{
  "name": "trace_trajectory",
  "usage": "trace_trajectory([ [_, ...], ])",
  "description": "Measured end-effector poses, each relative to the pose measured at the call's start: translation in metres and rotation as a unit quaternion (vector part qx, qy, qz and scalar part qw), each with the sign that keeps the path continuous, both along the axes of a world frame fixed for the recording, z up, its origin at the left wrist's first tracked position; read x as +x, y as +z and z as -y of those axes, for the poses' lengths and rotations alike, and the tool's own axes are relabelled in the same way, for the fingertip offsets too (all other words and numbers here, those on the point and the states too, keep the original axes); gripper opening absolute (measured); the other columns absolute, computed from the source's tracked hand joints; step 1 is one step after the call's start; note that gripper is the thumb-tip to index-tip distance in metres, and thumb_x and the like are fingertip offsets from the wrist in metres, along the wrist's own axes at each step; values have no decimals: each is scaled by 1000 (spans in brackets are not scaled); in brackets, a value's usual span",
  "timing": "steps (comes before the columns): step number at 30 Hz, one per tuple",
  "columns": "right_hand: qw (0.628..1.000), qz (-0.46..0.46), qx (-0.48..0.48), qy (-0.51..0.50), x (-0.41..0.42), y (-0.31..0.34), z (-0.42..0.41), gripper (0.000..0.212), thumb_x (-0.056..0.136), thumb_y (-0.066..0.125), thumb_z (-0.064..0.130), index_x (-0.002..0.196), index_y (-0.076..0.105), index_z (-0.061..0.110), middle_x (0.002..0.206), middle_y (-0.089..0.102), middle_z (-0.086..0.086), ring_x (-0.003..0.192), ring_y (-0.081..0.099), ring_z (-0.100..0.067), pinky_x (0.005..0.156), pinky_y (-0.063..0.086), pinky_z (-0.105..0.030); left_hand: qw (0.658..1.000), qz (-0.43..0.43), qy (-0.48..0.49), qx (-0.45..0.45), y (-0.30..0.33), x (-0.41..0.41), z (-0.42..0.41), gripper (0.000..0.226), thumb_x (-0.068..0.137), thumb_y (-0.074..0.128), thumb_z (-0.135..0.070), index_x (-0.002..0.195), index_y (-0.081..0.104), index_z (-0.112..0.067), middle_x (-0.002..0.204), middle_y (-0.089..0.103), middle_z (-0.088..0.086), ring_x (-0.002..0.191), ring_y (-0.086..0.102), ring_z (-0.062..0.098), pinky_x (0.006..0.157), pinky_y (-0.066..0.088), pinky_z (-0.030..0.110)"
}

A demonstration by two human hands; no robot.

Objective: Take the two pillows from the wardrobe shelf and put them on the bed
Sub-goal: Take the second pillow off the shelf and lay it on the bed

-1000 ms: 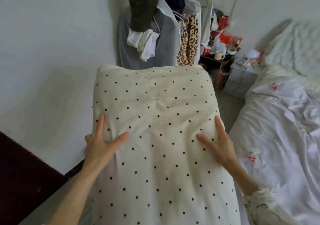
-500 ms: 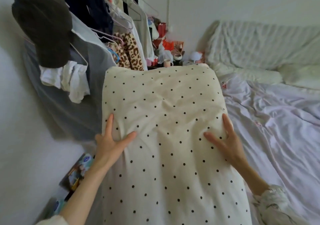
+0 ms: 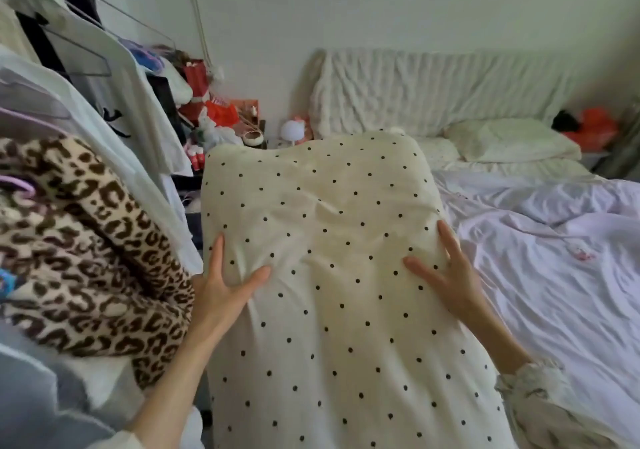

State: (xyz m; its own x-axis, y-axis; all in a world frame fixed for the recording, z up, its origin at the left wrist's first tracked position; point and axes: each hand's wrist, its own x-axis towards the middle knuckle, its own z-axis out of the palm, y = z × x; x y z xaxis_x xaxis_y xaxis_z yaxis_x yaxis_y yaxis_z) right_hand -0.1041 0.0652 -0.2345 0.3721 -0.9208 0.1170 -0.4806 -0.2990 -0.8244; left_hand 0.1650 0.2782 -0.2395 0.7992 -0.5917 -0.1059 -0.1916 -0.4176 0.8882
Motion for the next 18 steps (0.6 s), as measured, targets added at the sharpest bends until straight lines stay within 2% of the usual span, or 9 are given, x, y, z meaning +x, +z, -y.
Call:
trace_trajectory([
  [5, 998, 16, -15, -54, 65, 14, 67, 94, 67, 72, 56, 143, 20, 40, 148, 34, 5, 131, 38, -18, 107, 33, -44, 999, 22, -44, -21, 19, 85, 101, 104, 52, 65, -72, 135, 3, -61, 148, 22, 15, 136, 23, 33, 103, 29, 52],
  [7, 997, 22, -12, -68, 83, 14, 92, 95, 67, 72, 56, 144, 19, 40, 150, 31, 6, 132, 36, -17, 106, 32, -39, 997, 19, -67, -31, 24, 110, 137, 104, 52, 67, -72, 135, 5, -62, 149, 23, 12, 137, 22, 30, 105, 28, 51],
  [9, 996, 25, -8, -84, 101, 13, 120, 97, 66, 71, 60, 144, 18, 41, 150, 31, 7, 132, 36, -17, 103, 32, -35, 995, 12, -91, -45, 25, 136, 175, 108, 48, 70, -73, 135, 7, -62, 149, 26, 9, 136, 25, 28, 106, 28, 49],
  [12, 995, 13, 4, -103, 133, 9, 169, 102, 60, 69, 67, 143, 16, 42, 149, 33, 7, 131, 39, -19, 103, 34, -38, 992, 9, -112, -50, 25, 175, 237, 111, 46, 73, -73, 136, 9, -59, 150, 28, 6, 135, 31, 28, 108, 30, 48],
  [18, 995, 38, 8, -89, 207, 4, 302, 95, 68, 73, 53, 145, 18, 37, 149, 33, 4, 131, 38, -21, 107, 33, -42, 991, 22, -108, -75, 25, 247, 365, 106, 55, 73, -62, 142, 14, -48, 149, 32, -3, 133, 35, 22, 102, 32, 38],
])
